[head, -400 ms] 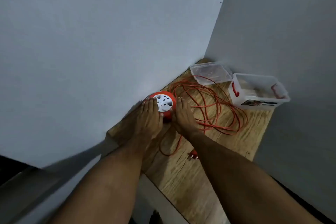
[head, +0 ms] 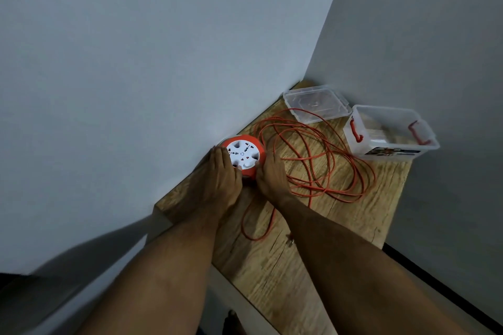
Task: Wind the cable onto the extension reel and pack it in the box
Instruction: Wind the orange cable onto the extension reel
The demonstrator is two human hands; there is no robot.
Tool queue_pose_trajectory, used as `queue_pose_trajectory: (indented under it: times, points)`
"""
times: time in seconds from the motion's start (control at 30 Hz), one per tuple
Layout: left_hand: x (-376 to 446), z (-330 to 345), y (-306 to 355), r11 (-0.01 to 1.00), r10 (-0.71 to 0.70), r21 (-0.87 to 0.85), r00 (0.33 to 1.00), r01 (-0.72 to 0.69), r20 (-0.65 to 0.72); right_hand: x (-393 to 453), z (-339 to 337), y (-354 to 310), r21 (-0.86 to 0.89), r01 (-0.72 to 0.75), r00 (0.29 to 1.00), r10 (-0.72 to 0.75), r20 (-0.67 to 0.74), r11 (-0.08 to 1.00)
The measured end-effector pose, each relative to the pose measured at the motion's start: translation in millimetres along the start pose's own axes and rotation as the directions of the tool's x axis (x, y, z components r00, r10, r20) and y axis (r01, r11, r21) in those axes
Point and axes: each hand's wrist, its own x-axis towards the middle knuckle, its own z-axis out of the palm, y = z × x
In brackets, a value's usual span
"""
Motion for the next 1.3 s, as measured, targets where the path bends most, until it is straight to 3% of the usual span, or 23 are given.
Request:
queue_pose_trajectory:
  times: [0.07, 0.2, 0.47, 0.7, 1.03, 1.3]
  points:
    - [-1, -7, 7, 0.993, -0.094, -0.064, 0.994, 0.097, 0.048, 9, 1, -4, 0.054, -0.089, 0.996, 0.09, -0.013, 0.995]
    - [-1, -10, 20, 0.986, -0.129, -0.108, 0.991, 0.131, 0.027, 15, 0, -14, 0.057, -0.181, 0.983, 0.182, -0.016, 0.982]
    - [17, -6, 34, 0.933, -0.279, -0.251, 0.959, 0.258, -0.053, 18, -4, -7, 0.102, -0.216, 0.976, 0.215, 0.018, 0.971]
    - [33, -18, 52, 0.932, -0.278, -0.264, 0.957, 0.248, -0.082, 18, -22, 6, 0.24, -0.247, 0.969, 0.245, 0.039, 0.939]
    - [58, -57, 114, 0.951, -0.245, -0.234, 0.953, 0.2, -0.177, 38, -93, 9, 0.375, -0.119, 0.988, 0.148, -0.051, 0.919]
    - [77, -83, 155, 0.912, -0.251, -0.366, 0.958, 0.186, -0.137, 46, -149, 17, 0.42, 0.011, 0.979, 0.075, -0.188, 0.907]
